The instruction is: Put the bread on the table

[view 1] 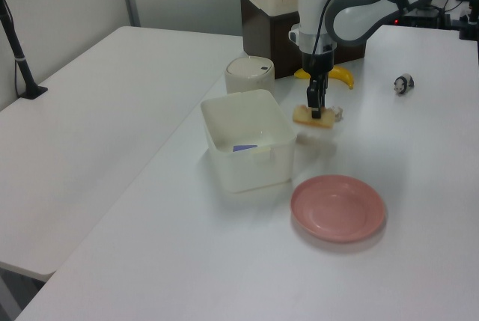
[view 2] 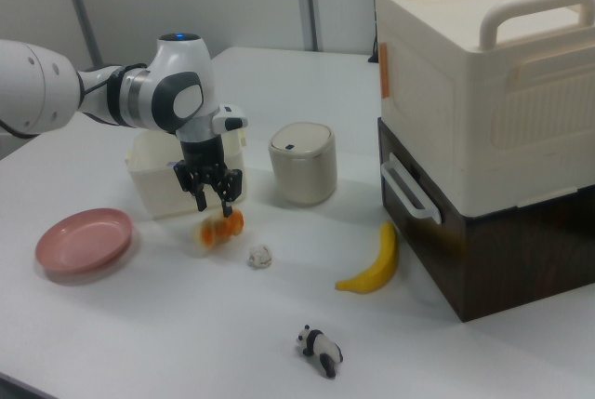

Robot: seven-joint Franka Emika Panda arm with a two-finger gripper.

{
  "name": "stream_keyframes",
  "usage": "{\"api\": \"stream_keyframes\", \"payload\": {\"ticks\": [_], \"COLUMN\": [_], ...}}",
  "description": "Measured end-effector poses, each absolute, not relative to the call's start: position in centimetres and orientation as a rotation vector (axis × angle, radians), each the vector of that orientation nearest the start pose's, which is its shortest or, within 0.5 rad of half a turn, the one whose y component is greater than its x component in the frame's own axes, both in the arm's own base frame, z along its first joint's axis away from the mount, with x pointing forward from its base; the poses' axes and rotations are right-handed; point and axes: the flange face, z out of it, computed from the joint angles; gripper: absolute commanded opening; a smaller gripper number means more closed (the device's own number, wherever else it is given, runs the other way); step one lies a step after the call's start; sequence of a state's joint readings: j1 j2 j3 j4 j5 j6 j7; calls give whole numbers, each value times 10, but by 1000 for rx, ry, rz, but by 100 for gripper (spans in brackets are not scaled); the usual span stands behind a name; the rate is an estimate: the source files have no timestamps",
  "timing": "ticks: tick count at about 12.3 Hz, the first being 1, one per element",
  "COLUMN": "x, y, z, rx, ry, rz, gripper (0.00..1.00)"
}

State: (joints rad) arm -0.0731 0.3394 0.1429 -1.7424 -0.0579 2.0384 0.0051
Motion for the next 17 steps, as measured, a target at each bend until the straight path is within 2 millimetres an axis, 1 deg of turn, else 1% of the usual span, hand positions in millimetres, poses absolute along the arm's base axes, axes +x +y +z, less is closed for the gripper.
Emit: {"api": "stream_keyframes", "payload": {"ticks": [2, 5, 6, 7, 10, 11, 13, 17], "x": [641, 640, 642, 644, 649, 650, 649, 647], "y": [34, 33, 32, 29, 17, 14, 4, -22], "z": [382, 394, 404, 421, 492, 511, 535, 581], "rx": [-3145, -3156, -3157, -3160, -3143, -3133, -3116, -3057], "ry": [-152, -172, -168, -158, -89, -58, -10, 78], "rz": [53, 22, -3, -23, -112, -153, -174, -205], "gripper": [100, 100, 100, 100, 100, 100, 100, 100]}}
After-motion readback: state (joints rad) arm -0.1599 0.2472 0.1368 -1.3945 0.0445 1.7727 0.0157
